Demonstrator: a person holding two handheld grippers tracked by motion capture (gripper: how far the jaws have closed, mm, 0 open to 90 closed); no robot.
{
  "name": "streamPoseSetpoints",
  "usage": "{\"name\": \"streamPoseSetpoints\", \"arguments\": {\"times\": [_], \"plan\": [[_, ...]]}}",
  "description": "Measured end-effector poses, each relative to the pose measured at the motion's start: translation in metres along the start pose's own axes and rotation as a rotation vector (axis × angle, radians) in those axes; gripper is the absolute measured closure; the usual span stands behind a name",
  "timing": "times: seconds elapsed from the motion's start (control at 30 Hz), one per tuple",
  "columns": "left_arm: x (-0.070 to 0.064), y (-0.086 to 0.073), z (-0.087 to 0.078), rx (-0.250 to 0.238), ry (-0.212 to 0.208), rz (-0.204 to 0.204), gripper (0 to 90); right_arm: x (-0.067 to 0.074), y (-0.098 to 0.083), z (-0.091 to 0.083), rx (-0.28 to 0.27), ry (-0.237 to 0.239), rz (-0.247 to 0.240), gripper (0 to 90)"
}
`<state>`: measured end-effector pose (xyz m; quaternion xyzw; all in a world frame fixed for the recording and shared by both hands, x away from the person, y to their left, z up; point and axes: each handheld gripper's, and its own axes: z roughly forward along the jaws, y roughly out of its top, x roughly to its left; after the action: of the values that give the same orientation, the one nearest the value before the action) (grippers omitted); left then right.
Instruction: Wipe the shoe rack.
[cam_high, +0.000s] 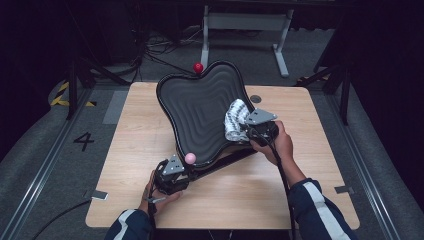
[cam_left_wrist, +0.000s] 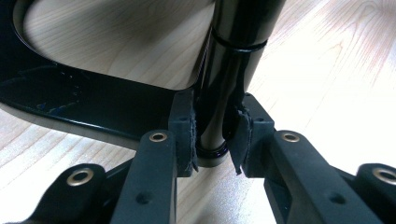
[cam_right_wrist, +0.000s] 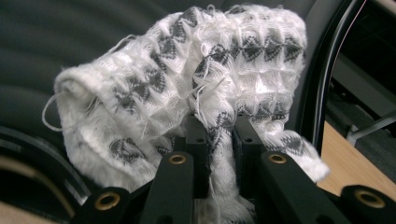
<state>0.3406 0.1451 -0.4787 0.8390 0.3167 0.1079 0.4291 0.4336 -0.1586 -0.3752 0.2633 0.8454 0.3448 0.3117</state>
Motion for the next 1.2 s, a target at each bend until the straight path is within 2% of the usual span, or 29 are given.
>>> {"name": "streamPoseSetpoints", "arguments": {"times": [0.13, 0.17, 0.33, 0.37, 0.47, 0.57, 0.73, 0.83, 0.9, 0.97, 1.07, 1.13, 1.2], "plan": [[0.000, 0.000, 0.000, 0.003, 0.002, 0.001, 71.6, 0.001, -0.005, -0.004, 0.007, 0.023, 0.003, 81.2], [0.001, 0.000, 0.000, 0.003, 0.001, 0.001, 71.6, 0.004, -0.007, -0.006, 0.016, 0.031, -0.016, 81.5], [0.001, 0.000, -0.001, 0.004, 0.003, 0.004, 71.5, 0.010, -0.013, -0.011, 0.022, 0.051, -0.036, 81.8], [0.001, 0.000, 0.000, -0.004, 0.002, -0.007, 71.5, 0.010, -0.013, -0.011, 0.022, 0.051, -0.036, 81.8], [0.002, 0.000, -0.001, 0.004, 0.012, 0.003, 71.4, 0.011, -0.015, -0.013, 0.018, 0.055, -0.031, 82.0], [0.003, -0.001, -0.002, -0.004, 0.008, -0.009, 71.4, 0.013, -0.017, -0.015, 0.012, 0.059, -0.034, 82.2], [0.005, -0.001, -0.003, -0.002, 0.019, -0.013, 71.3, 0.014, -0.020, -0.024, 0.020, 0.100, -0.036, 82.2], [0.005, -0.001, -0.002, -0.006, 0.017, -0.011, 71.4, 0.013, -0.020, -0.026, 0.024, 0.109, -0.029, 81.8], [0.004, -0.001, -0.002, -0.005, 0.012, -0.023, 71.4, 0.010, -0.018, -0.024, 0.017, 0.095, -0.017, 81.5], [0.004, -0.001, -0.002, -0.005, 0.014, -0.010, 71.4, 0.007, -0.016, -0.021, 0.006, 0.069, -0.002, 81.5], [0.005, -0.001, -0.002, -0.003, 0.011, -0.015, 71.4, 0.002, -0.009, -0.016, -0.021, -0.015, 0.019, 81.2], [0.005, -0.001, -0.002, 0.000, 0.003, -0.023, 71.3, -0.003, -0.004, -0.011, -0.033, -0.043, 0.039, 80.9], [0.005, 0.000, -0.002, 0.002, 0.003, -0.025, 71.3, -0.005, 0.001, -0.006, -0.039, -0.052, 0.037, 80.9]]}}
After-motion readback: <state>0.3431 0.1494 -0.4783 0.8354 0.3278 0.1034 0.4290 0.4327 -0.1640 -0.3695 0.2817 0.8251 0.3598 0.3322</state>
